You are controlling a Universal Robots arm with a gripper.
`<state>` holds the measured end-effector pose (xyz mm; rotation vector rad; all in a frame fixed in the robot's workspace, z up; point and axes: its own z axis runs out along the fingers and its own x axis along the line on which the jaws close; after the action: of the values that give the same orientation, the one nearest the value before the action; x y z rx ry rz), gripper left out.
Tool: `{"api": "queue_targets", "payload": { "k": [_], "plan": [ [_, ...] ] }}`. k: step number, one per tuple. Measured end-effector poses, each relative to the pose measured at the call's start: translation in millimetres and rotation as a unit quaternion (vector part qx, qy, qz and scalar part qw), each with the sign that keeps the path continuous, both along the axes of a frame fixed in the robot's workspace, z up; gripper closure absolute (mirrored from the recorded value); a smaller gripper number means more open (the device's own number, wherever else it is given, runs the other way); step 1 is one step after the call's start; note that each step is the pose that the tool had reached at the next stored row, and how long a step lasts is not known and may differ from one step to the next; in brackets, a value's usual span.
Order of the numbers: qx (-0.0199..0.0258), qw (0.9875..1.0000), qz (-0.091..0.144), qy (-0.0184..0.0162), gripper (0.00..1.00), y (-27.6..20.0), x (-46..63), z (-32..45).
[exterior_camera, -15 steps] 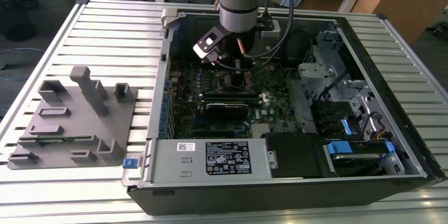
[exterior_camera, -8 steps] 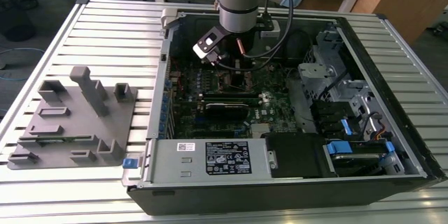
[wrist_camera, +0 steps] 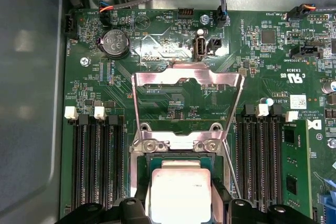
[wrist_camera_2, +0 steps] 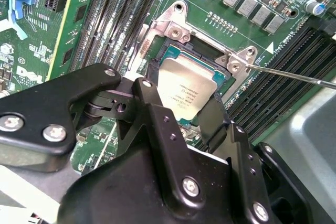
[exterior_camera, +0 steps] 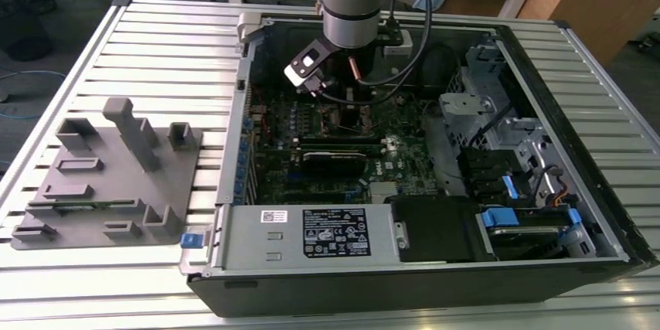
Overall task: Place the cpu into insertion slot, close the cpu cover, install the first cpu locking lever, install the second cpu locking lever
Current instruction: 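Place the cpu into insertion slot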
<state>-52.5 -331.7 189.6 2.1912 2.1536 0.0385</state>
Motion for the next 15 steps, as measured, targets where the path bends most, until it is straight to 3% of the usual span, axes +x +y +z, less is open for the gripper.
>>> {"api": "queue_targets", "payload": {
  "k": [6,7,15],
  "plan": [
    [0.0009,1.0,0.0,-0.0005,0.45,0.3,0.1,-0.7],
    [0.0007,1.0,0.0,-0.0004,0.4,0.3,0.1,-0.6],
    [0.0002,1.0,0.0,-0.0001,0.4,0.1,0.0,1.8]
  ]
}}
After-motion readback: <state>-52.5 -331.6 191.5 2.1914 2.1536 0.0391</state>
